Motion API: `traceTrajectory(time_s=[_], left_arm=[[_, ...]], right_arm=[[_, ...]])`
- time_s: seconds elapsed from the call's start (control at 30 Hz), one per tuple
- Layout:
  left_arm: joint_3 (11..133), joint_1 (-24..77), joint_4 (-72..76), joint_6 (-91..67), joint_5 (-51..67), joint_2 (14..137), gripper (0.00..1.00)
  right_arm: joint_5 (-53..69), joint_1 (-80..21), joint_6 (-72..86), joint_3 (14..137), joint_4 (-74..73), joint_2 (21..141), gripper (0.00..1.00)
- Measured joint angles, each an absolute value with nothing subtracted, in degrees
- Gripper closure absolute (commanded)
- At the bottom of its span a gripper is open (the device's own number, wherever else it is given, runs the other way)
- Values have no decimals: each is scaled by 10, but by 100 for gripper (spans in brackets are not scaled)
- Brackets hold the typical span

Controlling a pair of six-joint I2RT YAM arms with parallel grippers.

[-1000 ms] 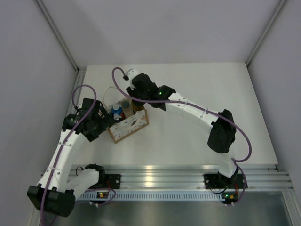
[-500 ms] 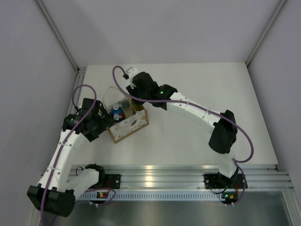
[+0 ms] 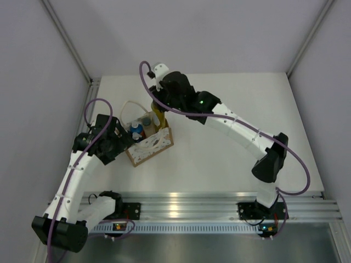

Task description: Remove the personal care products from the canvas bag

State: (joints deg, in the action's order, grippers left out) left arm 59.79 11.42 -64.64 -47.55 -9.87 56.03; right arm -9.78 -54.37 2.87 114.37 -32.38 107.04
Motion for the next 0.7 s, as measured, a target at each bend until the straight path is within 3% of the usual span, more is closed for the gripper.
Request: traceTrajectory(time_s=[0.7], left_arm=[[598,114,-646,-475,-99,560,2]], right_arm=[[-146,-519,19,1182,-326,998,100]])
